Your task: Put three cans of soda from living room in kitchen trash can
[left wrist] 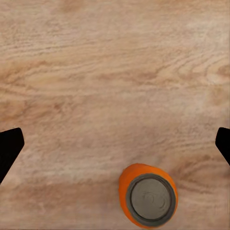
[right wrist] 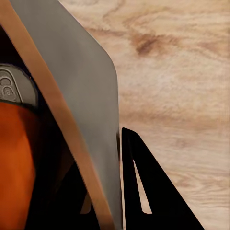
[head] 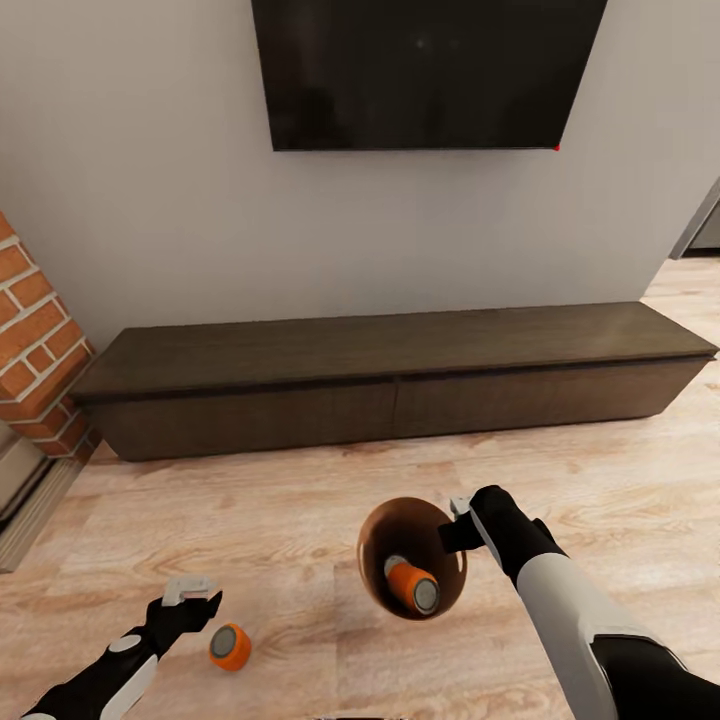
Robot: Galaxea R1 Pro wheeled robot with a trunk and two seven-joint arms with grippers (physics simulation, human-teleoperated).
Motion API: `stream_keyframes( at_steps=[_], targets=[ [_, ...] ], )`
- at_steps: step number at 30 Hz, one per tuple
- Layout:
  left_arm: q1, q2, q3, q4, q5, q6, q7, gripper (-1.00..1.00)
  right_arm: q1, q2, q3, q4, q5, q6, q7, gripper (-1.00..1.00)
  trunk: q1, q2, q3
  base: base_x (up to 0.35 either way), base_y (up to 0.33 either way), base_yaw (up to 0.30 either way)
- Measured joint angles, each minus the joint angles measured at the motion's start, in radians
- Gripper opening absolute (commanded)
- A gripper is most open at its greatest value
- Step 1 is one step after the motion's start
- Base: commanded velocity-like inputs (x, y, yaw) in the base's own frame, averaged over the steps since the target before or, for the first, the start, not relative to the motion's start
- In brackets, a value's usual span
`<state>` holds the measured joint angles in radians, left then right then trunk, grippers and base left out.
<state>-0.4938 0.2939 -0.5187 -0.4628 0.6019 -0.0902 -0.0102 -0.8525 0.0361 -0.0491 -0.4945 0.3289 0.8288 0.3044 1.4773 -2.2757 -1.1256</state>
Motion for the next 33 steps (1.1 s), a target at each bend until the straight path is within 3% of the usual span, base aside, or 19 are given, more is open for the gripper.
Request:
stream_keyframes(
  at_steps=[13, 21, 25, 26, 29, 33],
  targets=[
    [0.000, -0.062, -0.008, 0.001, -0.006, -0.010, 0.008, 1.00, 0.000, 0.006, 0.002, -0.001, 0.002, 0.000, -0.001, -1.00, 0.050, -0.091, -0.041, 0.000, 0.000, 0.000],
    [0.000, -0.070, -0.010, 0.002, -0.004, -0.011, 0.009, 1.00, 0.000, 0.003, 0.000, -0.008, 0.001, 0.000, -0.001, -1.00, 0.061, -0.112, -0.050, 0.000, 0.000, 0.000],
    [0.000, -0.070, -0.009, 0.003, -0.004, -0.012, 0.009, 1.00, -0.001, 0.008, 0.003, -0.095, -0.002, 0.034, 0.001, -1.00, 0.061, -0.112, -0.050, 0.000, 0.000, 0.000],
    [0.000, -0.070, -0.009, 0.002, -0.004, -0.012, 0.009, 1.00, 0.000, 0.009, 0.009, -0.157, -0.006, 0.126, 0.004, -1.00, 0.061, -0.112, -0.050, 0.000, 0.000, 0.000],
    [0.000, -0.070, -0.009, 0.003, -0.004, -0.011, 0.009, 1.00, -0.001, 0.010, 0.015, -0.316, 0.016, 0.214, 0.001, -1.00, 0.061, -0.112, -0.050, 0.000, 0.000, 0.000],
    [0.000, -0.071, -0.009, 0.027, -0.003, -0.005, 0.008, 1.00, 0.000, 0.011, 0.015, -0.376, 0.002, 0.216, 0.003, -1.00, 0.065, -0.119, -0.053, 0.000, 0.000, 0.000]
  ],
)
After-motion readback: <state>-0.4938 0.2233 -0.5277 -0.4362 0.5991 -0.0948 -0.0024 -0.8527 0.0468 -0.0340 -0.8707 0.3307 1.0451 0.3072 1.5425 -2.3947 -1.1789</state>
